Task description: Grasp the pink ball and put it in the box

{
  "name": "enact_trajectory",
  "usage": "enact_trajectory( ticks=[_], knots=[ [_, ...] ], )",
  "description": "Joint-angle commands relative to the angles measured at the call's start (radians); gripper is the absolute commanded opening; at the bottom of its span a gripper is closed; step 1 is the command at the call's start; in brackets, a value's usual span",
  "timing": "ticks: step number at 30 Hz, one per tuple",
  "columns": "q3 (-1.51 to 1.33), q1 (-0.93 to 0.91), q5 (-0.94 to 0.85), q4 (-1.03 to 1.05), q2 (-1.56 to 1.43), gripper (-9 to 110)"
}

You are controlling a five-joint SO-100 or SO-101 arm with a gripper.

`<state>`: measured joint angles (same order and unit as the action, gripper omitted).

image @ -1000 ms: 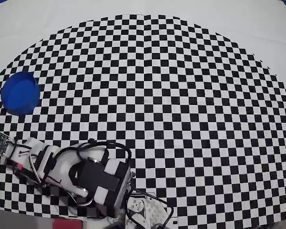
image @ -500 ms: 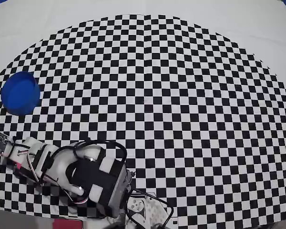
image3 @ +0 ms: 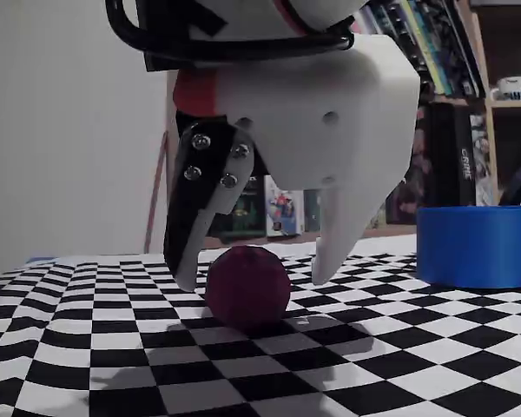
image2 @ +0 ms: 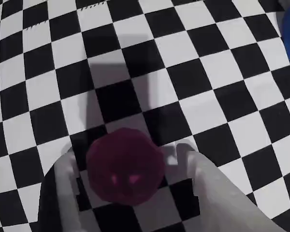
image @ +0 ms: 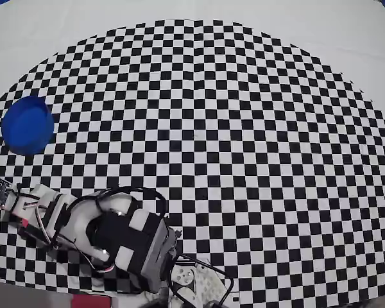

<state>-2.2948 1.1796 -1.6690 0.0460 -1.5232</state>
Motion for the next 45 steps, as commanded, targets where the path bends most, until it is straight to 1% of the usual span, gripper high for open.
enact_trajectory(
  ticks=[1,45],
  knots=[
    [0.040,0.006,0.003,0.003,0.000,26],
    [0.086,0.008,0.005,0.003,0.058,26]
  ],
)
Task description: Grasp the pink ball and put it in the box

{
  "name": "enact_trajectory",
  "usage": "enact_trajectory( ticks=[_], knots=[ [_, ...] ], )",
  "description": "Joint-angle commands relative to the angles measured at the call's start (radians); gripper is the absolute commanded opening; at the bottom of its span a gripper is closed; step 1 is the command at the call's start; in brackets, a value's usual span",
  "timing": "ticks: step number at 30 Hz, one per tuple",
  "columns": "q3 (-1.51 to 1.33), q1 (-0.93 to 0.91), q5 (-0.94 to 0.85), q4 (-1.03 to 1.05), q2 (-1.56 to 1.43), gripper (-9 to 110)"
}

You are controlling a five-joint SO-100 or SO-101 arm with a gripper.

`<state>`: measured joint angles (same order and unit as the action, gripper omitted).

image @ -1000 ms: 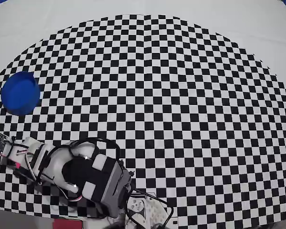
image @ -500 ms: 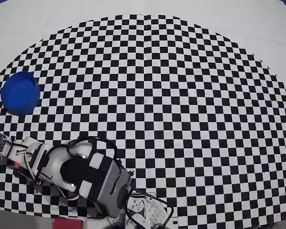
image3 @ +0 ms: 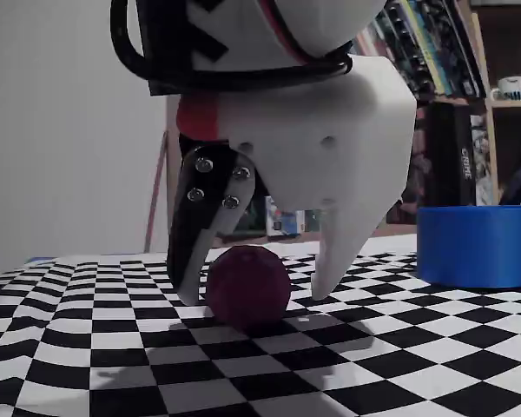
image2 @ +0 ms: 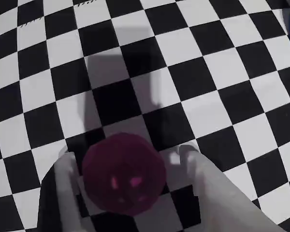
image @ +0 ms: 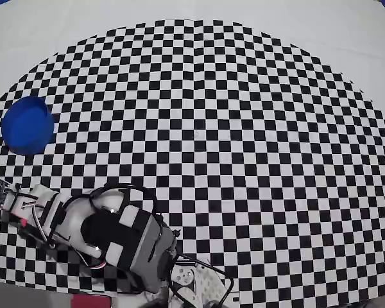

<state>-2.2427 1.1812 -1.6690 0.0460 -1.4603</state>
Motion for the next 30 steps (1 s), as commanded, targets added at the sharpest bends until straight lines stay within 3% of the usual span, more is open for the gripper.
enact_trajectory(
  ticks=[1,14,21,30],
  knots=[
    [0.034,0.006,0.005,0.003,-0.005,26],
    [0.025,0.006,0.005,0.003,-0.008,24],
    [0.021,0.008,0.005,0.011,-0.009,3],
    [0.021,0.009,0.005,0.014,-0.012,0]
  ],
)
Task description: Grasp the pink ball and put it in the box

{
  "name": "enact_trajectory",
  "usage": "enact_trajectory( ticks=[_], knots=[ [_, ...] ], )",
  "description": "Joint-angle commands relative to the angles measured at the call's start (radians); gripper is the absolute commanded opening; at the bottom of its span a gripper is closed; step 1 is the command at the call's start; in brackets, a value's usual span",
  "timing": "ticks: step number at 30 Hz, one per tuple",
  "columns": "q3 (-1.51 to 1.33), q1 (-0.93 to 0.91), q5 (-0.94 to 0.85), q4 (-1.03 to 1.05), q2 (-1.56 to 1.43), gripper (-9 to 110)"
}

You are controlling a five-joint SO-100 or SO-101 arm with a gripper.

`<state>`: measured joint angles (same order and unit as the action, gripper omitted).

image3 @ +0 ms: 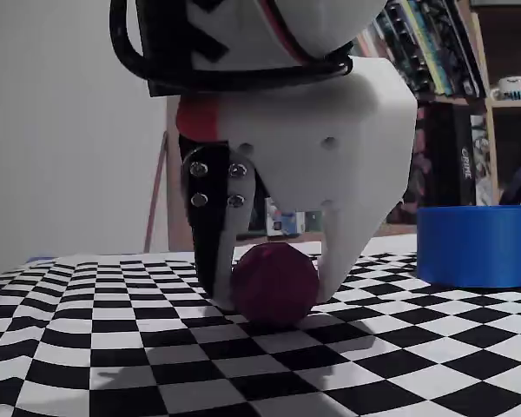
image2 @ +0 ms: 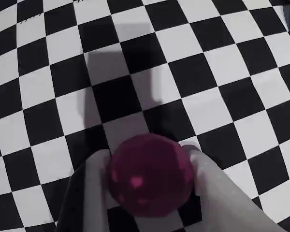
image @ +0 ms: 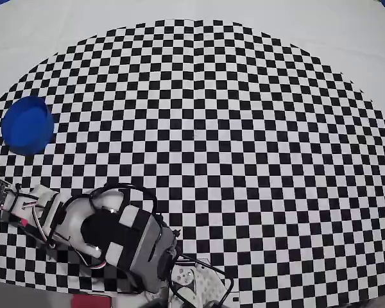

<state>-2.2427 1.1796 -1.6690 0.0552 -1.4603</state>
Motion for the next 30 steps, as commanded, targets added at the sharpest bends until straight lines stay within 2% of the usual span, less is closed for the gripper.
enact_trajectory(
  ticks=[1,30],
  knots=[
    [0.021,0.011,0.005,0.005,-0.014,0],
    [-0.009,0.008,0.005,0.026,-0.183,0]
  ],
)
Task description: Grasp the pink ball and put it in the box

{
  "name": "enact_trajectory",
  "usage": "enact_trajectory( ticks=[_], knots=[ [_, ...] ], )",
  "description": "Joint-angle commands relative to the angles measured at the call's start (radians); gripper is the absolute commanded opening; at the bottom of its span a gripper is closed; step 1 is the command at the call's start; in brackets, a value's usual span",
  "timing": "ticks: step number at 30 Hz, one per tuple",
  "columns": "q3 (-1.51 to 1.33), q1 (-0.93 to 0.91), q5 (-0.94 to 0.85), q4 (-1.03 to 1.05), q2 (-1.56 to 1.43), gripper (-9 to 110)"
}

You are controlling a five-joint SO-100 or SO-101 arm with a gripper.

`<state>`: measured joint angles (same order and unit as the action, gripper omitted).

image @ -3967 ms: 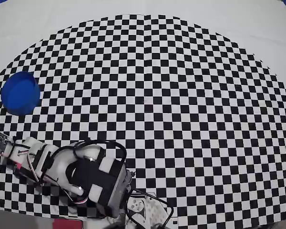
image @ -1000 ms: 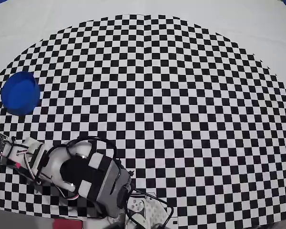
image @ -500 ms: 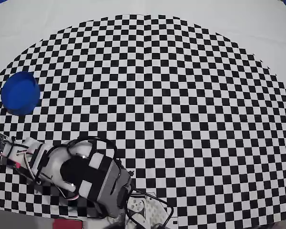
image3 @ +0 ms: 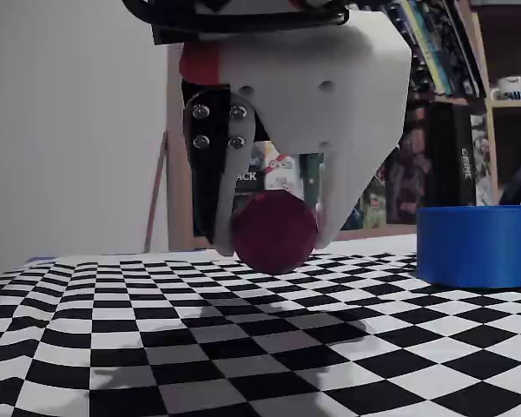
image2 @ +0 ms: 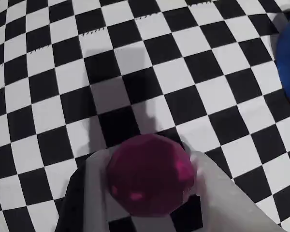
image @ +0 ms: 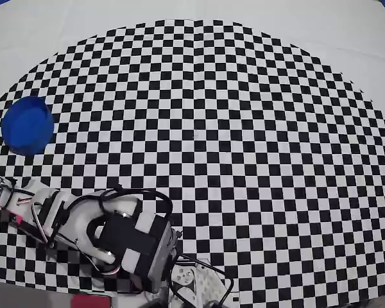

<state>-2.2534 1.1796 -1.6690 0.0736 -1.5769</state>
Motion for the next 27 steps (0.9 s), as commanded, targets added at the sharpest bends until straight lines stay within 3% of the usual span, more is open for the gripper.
enact_trajectory(
  ticks=[1,27],
  knots=[
    [-0.002,0.008,0.005,0.008,-0.072,0],
    [-0.051,-0.015,0.005,0.008,-0.215,0]
  ],
)
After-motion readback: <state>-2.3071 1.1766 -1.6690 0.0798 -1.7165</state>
